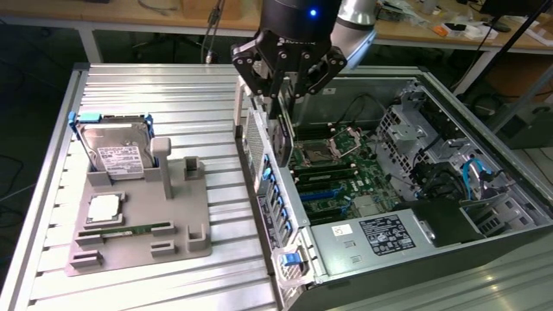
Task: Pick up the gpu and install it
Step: 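Pick up the gpu and move the gpu toward the slot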
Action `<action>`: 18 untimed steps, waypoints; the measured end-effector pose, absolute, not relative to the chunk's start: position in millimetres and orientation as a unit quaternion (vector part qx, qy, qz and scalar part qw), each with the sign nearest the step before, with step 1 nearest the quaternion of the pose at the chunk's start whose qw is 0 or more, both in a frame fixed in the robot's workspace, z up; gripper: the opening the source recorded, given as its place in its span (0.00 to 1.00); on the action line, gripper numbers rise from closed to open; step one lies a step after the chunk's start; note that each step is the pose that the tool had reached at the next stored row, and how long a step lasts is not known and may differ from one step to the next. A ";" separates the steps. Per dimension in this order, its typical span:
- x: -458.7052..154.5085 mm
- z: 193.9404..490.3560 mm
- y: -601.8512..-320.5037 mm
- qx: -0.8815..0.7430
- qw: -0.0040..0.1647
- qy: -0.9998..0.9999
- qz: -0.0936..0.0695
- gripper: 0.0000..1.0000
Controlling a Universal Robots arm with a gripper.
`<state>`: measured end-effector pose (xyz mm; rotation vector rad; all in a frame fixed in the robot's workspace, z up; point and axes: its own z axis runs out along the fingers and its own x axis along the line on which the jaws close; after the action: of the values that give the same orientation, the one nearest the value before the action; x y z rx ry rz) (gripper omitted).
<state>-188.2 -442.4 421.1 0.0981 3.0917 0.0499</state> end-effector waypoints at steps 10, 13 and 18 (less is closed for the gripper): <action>-176.2 421.1 -442.4 0.031 0.024 0.999 0.016 0.27; -176.2 421.1 -442.4 0.031 0.024 0.999 0.016 0.27; -176.0 421.1 -442.4 0.031 0.024 0.999 0.016 0.27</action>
<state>-176.0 -442.4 421.1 0.0957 3.0918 0.0500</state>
